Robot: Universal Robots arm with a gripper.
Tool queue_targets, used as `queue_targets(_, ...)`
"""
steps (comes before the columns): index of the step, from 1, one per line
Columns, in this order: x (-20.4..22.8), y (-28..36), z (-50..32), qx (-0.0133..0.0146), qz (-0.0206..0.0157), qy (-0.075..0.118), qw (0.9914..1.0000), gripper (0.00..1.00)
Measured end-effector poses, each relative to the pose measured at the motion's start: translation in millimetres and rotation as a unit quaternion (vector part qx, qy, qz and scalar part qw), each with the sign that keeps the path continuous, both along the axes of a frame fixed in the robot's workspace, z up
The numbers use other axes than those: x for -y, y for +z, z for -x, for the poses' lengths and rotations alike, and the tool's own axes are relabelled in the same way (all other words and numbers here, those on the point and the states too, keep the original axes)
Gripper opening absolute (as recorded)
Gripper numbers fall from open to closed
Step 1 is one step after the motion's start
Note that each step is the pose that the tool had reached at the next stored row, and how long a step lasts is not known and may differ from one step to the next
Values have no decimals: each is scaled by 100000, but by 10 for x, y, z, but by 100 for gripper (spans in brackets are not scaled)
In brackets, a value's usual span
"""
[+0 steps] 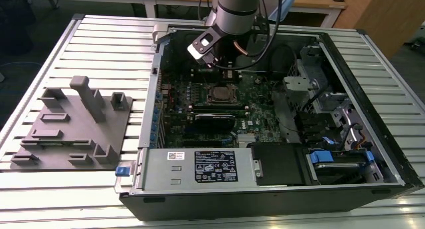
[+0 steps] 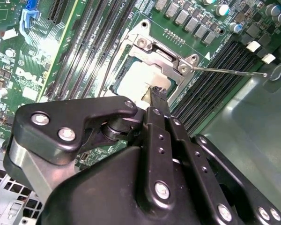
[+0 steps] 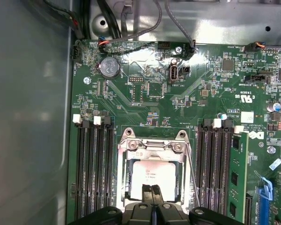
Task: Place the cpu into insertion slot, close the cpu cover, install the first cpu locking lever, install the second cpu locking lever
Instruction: 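Install the first cpu locking lever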
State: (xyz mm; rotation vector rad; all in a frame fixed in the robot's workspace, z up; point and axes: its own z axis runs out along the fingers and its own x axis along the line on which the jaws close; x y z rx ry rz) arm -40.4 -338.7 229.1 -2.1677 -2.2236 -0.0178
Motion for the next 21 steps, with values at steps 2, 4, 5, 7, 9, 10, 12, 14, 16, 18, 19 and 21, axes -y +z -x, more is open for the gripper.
queue_targets(2, 0, 12, 0, -1, -1, 2, 100000, 11)
queue_targets(4, 0, 19, 0, 2, -4, 0, 100000, 11)
queue_targets(5, 0, 22, 0, -1, 1, 2, 100000, 11)
queue_targets(7, 0, 30, 0, -3, 1, 2, 100000, 11)
queue_targets(9, 0, 33, 0, 5, -13, 2, 100000, 11)
queue_targets(10, 0, 37, 0, -5, 4, 3, 100000, 11)
queue_targets(12, 0, 50, 0, -4, 6, 2, 100000, 11)
queue_targets(14, 0, 62, 0, -4, 2, 2, 100000, 11)
queue_targets(16, 0, 70, 0, -1, 0, 1, 100000, 11)
queue_targets(18, 0, 75, 0, 2, -5, 2, 100000, 11)
queue_targets(19, 0, 79, 0, -2, 2, 1, 100000, 11)
queue_targets(21, 0, 84, 0, 0, -3, 1, 100000, 11)
